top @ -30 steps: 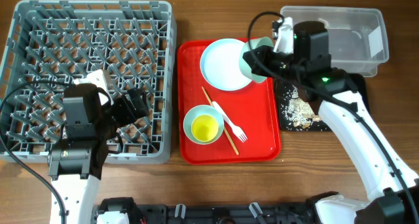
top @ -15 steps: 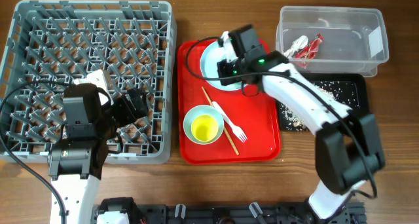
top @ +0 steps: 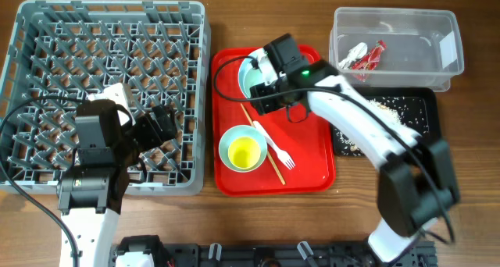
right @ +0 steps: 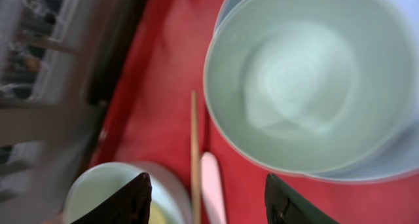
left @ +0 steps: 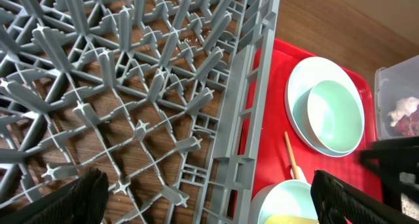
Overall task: Sort waste into correct bins and load items into the dishwasher rack
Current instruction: 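Lift the yellow cup from the blue bowl with the right gripper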
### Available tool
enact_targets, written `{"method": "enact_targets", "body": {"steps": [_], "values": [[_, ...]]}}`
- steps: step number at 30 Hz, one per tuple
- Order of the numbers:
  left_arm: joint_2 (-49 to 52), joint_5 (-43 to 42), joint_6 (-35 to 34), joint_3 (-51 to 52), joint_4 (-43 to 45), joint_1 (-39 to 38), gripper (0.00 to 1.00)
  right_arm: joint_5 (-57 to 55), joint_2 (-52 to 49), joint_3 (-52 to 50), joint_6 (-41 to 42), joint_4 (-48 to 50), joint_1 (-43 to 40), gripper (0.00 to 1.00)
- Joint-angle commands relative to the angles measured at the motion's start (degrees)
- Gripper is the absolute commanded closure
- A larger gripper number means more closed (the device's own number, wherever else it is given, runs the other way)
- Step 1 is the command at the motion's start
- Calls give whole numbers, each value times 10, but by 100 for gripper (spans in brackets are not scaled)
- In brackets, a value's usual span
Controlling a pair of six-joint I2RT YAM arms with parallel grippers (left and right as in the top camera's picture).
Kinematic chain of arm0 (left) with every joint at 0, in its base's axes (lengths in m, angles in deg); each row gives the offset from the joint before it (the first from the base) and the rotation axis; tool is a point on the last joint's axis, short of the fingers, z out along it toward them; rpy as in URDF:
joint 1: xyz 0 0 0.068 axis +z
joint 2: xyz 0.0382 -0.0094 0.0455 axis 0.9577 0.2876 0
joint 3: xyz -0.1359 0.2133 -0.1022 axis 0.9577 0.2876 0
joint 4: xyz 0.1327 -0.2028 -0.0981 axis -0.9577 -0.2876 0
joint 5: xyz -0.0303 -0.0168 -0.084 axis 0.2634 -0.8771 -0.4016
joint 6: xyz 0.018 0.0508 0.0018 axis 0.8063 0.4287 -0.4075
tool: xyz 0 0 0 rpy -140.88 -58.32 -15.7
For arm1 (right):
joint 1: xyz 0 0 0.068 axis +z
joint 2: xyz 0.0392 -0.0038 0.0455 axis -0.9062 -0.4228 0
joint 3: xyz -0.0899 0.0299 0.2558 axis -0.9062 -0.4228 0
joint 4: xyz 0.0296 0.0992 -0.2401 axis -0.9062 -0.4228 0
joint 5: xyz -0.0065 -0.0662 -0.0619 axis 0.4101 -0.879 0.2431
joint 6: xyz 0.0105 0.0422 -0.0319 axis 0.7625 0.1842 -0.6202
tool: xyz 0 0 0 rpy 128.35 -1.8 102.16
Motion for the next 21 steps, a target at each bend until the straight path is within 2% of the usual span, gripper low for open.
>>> {"method": "enact_targets", "body": {"steps": [1,3,5,10,13,17,21], "values": [[0,5,-5,-8,2,-3,0,47,70,26,3,-62,-2,44],[0,5,-5,-8,2,-3,0,67,66,26,4,-147,5,49],[0,5,-5,-8,2,-3,0,67,61,10,10,-180,17,53],[1,5,-5,-8,1,-3,0,67,61,-76,61,-150,57,54],[0,5,-5,-8,1,-3,0,66,61,-93,71,-133,83,55],[1,5,-5,-8,-3,-3,0,21,60,-94,123,-113,102,67],[1,5,-5,-8,-3,-3,0,8,52,-94,140,-109,103,71]]}}
